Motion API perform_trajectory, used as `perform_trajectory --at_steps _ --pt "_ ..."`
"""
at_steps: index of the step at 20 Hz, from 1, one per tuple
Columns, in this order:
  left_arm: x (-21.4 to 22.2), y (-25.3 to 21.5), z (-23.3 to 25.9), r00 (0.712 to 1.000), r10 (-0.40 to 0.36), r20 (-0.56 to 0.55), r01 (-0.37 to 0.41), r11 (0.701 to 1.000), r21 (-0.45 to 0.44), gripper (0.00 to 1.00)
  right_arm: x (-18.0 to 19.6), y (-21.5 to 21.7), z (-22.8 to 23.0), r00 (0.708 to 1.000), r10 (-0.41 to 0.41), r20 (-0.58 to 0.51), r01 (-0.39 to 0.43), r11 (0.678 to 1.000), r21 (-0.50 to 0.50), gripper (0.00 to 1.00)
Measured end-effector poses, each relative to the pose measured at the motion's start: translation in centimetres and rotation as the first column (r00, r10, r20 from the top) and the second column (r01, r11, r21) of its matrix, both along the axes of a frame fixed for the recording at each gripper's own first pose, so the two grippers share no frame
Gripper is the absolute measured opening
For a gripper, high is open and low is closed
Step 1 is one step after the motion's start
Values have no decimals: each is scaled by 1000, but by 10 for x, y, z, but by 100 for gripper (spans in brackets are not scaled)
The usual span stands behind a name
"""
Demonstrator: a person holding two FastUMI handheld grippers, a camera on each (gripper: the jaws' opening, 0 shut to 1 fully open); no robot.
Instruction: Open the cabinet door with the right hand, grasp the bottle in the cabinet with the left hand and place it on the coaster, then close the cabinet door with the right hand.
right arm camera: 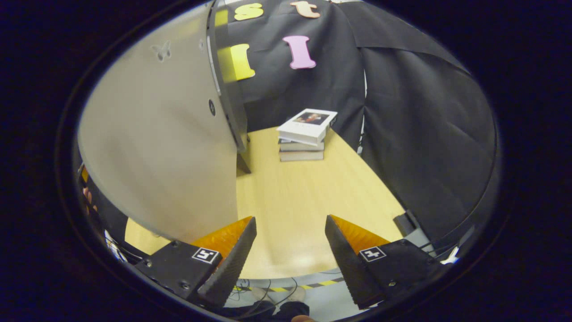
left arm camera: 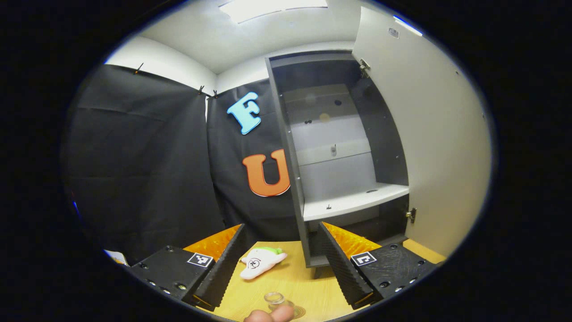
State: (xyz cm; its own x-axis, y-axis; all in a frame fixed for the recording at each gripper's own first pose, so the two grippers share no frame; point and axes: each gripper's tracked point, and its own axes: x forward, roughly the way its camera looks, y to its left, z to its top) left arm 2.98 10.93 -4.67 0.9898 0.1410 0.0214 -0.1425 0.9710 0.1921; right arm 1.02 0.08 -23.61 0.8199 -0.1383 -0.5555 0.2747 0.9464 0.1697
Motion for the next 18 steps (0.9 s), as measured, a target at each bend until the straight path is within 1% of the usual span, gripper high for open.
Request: perform_trajectory --at_steps 1,3,4,6,7,8,9,10,11,12,14,15,16,17,18 --pt "-3 -14 10 1000 -19 -14 19 1000 -7 96 4 -8 18 999 10 48 -9 1000 -1 99" --pt "-14 -38 25 998 -41 -38 40 999 -25 96 15 -19 57 987 63 148 -60 998 -21 99" --pt "-18 -51 31 997 -58 -44 56 998 -39 96 20 -24 78 976 94 199 -87 995 -44 99" --pt "-23 -65 50 997 -59 -45 59 998 -1 96 31 -39 114 951 120 286 -91 989 -114 99" --pt "-25 -68 56 997 -54 -47 55 998 14 100 34 -40 132 941 133 311 -95 986 -134 94" --pt "-25 -73 58 997 -54 -53 55 998 11 96 36 -33 151 929 140 342 -98 986 -137 99" --pt "-26 -79 57 996 -62 -66 62 998 -7 96 37 -24 172 913 148 380 -107 986 -128 95" --pt "-25 -86 54 994 -79 -78 77 997 -30 96 37 -10 192 891 168 421 -130 984 -118 99" --pt "-24 -91 52 992 -94 -80 91 995 -42 96 35 2 209 869 188 457 -151 982 -118 99" --pt "-22 -89 55 992 -101 -74 98 994 -41 96 31 2 217 864 178 472 -129 983 -133 99" --pt "-15 -92 53 989 -131 -72 128 991 -48 96 22 2 226 855 165 491 -101 983 -154 96" --pt "-12 -93 53 986 -152 -69 148 987 -55 96 18 5 229 853 153 499 -90 985 -147 91" --pt "-10 -96 53 983 -173 -63 170 984 -58 100 14 9 231 853 136 505 -83 989 -126 96" --pt "-7 -96 53 981 -185 -57 182 982 -56 96 11 15 232 851 135 507 -91 990 -111 89" --pt "-4 -94 53 980 -192 -59 188 980 -57 96 12 21 234 851 138 506 -103 990 -96 96"
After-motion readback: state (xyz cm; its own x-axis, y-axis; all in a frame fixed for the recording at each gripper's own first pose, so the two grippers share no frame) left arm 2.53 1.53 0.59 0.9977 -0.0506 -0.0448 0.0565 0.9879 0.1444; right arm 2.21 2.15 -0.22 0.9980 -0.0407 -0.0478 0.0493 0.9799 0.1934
